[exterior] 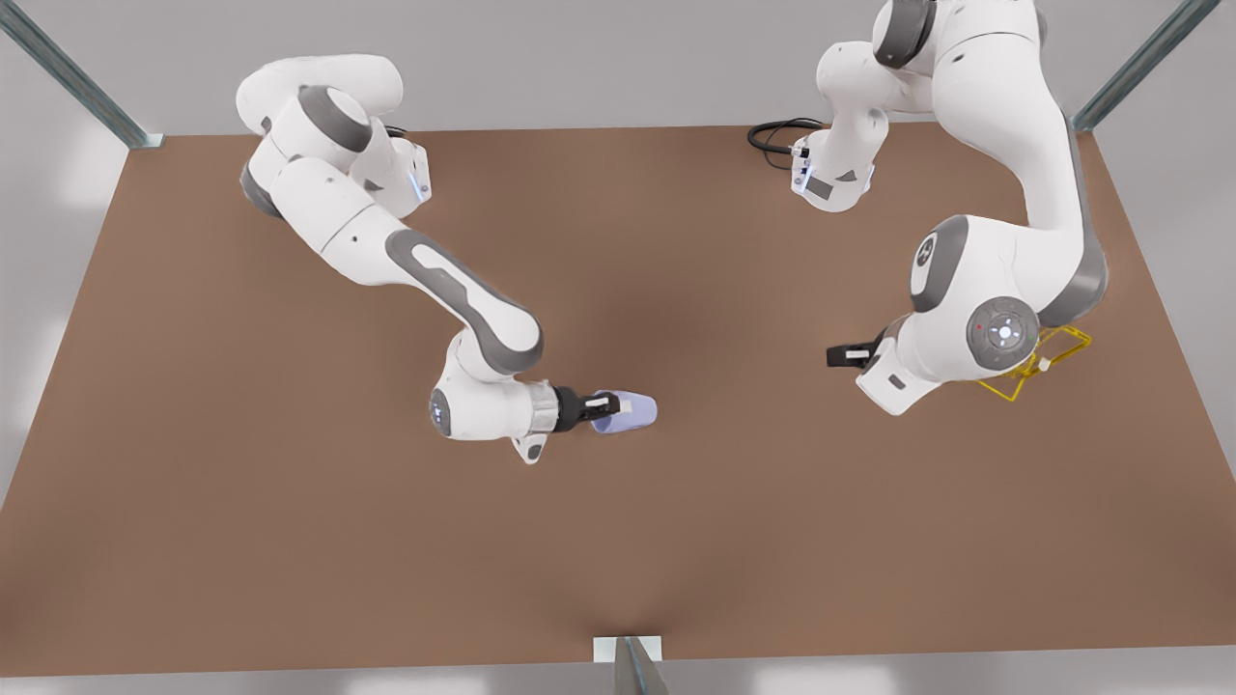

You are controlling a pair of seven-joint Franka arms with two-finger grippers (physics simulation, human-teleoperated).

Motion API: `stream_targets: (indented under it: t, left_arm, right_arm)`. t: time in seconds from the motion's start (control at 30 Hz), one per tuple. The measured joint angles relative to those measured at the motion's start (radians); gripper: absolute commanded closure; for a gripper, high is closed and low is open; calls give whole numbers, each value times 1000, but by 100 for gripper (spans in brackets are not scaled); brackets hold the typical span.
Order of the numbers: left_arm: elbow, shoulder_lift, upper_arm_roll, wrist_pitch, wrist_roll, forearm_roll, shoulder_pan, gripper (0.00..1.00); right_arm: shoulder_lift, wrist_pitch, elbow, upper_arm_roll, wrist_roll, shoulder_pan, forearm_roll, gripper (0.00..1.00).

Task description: Place the cup on the cup holder

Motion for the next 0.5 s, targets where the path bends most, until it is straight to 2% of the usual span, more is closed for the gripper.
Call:
stream_targets:
  t: [0.17,0.33,0.5]
  left_arm:
    - [3,42,-3,21,-123,-18,-69,0]
    - [31,72,-4,143,-393,-59,-196,0]
    - [101,182,9,294,-739,-77,-195,0]
  right_arm:
    - [183,53,56,104,-7,-6,-6,79]
    - [265,147,155,110,-12,9,-26,79]
    - [309,206,171,107,-16,27,-34,79]
